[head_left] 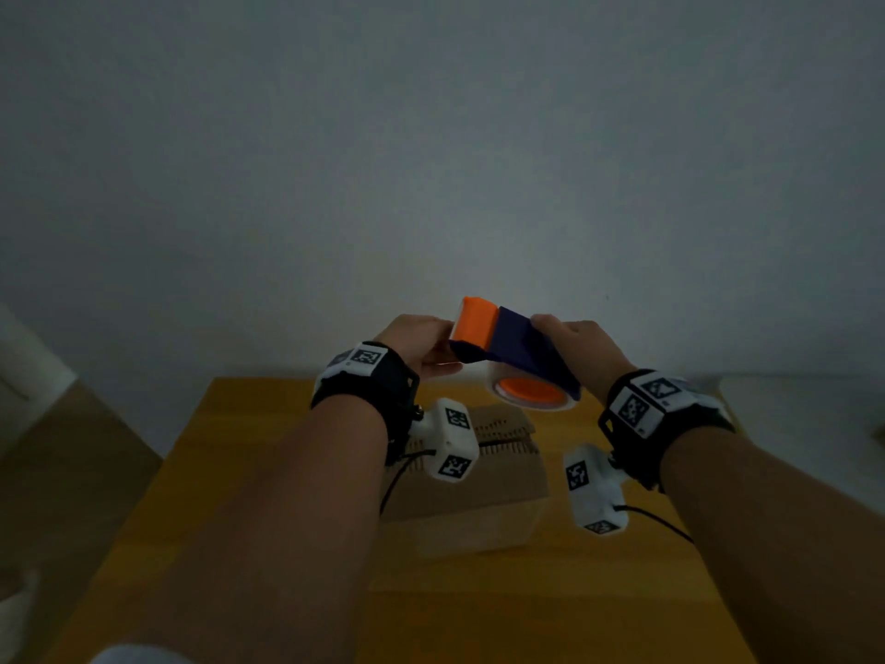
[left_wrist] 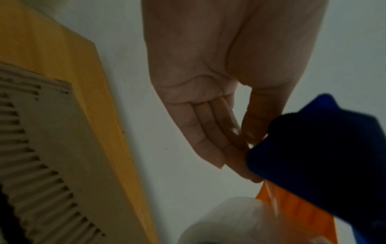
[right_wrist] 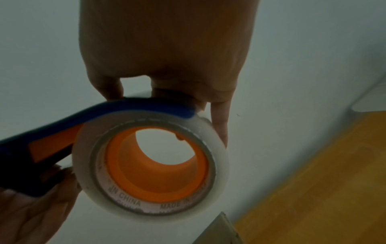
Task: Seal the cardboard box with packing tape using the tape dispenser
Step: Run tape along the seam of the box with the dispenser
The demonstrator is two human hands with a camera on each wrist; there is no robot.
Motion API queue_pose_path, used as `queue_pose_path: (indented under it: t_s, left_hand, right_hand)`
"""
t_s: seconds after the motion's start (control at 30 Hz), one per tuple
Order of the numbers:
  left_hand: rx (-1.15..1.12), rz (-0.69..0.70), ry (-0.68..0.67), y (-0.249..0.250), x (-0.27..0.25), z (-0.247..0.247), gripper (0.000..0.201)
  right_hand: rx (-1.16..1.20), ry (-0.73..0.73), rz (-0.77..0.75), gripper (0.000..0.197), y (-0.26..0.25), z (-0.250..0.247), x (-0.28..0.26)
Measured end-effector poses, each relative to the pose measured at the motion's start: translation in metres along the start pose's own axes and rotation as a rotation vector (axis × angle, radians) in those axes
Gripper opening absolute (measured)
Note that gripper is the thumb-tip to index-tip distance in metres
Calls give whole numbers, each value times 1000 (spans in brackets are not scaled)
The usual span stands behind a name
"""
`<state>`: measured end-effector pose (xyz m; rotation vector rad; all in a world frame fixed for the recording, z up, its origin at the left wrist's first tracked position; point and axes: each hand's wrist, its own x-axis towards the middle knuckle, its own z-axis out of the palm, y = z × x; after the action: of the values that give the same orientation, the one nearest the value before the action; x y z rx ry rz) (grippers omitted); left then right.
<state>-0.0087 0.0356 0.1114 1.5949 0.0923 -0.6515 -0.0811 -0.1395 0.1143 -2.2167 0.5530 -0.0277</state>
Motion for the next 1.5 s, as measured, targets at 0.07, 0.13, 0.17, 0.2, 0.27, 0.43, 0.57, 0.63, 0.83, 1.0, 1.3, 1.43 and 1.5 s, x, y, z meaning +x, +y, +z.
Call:
queue_pose_path:
  t_s: [0.07, 0.13, 0.17, 0.2, 0.27, 0.43, 0.57, 0.63, 0.83, 1.0, 1.3, 1.43, 1.5]
  left_hand:
    - [-31, -13, -4, -1, 0, -2, 8]
    - [-34, -30, 4, -1, 0, -3, 9]
    - [-26, -35, 8, -1, 1, -4, 8]
    - [-20, -34, 13, -1, 0, -4, 7]
    - [-30, -18, 24, 0, -1, -5, 12]
    - [-29, -2, 50, 2, 2, -8, 27]
    - [-83, 12, 81, -2, 8, -11, 22]
    - [-137, 9, 64, -6, 11, -13, 22]
    - [-166, -68, -94, -4, 2, -27, 24]
    - [65, -126, -142, 1, -2, -29, 50]
    - [51, -179, -111, 5, -9, -33, 18]
    - [-57, -134, -70, 6, -13, -32, 17]
    - [-94, -97, -22, 6, -12, -29, 15]
  right_hand:
    - [7, 3, -19, 50, 0, 0, 0]
    - [-7, 2, -36, 54, 0, 1, 0]
    - [-22, 6, -49, 55, 0, 2, 0]
    - [-39, 13, -61, 53, -1, 2, -1]
    - [-49, 28, -83, 49, -1, 4, -1]
    - [-32, 45, -132, 46, -2, 7, -5]
    - [-34, 47, -183, 50, -10, 6, -6]
    - [-18, 42, -219, 51, -18, 7, -6]
    - [-13, 95, -245, 51, -19, 6, -1]
    - [10, 175, -211, 53, -14, 11, 0]
    - [-54, 338, -185, 53, -18, 14, -1]
    - [-1, 318, -182, 52, -19, 12, 2]
    - [20, 310, -182, 51, -20, 12, 2]
